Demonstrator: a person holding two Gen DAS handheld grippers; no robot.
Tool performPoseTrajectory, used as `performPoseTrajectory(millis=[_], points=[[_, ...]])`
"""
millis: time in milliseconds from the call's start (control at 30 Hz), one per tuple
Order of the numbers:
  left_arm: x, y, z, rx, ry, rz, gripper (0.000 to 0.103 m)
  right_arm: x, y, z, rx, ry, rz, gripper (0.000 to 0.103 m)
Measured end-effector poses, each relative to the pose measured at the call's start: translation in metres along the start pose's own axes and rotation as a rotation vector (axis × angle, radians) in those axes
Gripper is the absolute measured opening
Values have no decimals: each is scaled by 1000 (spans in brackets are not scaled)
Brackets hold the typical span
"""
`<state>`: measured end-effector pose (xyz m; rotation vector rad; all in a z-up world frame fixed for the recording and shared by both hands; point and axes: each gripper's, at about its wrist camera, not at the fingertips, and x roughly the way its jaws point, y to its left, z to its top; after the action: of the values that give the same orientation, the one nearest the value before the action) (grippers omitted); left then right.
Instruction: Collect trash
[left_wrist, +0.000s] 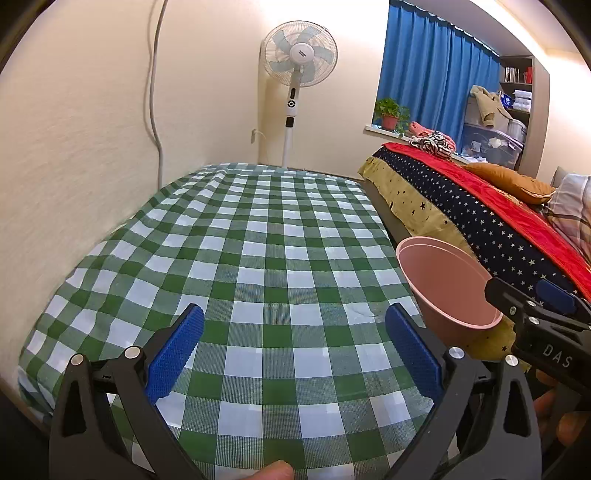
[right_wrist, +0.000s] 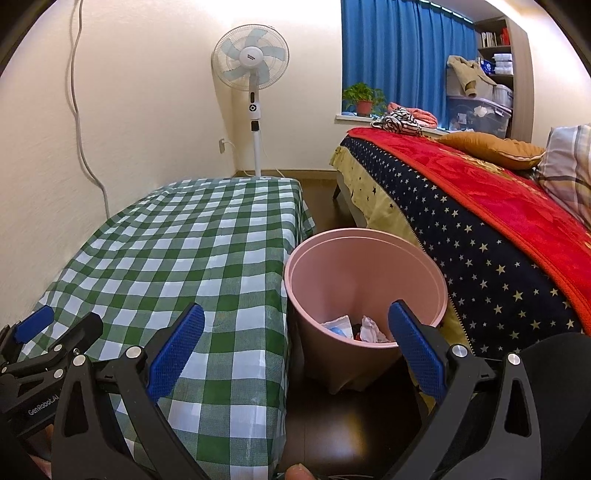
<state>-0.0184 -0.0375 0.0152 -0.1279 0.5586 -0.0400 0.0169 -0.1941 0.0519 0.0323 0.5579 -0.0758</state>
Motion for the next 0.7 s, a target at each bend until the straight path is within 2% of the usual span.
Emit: performPoseTrajectory(millis=[700], points=[[1, 0, 0, -1, 1, -2, 95, 0, 2, -1, -9, -6, -5, 98]])
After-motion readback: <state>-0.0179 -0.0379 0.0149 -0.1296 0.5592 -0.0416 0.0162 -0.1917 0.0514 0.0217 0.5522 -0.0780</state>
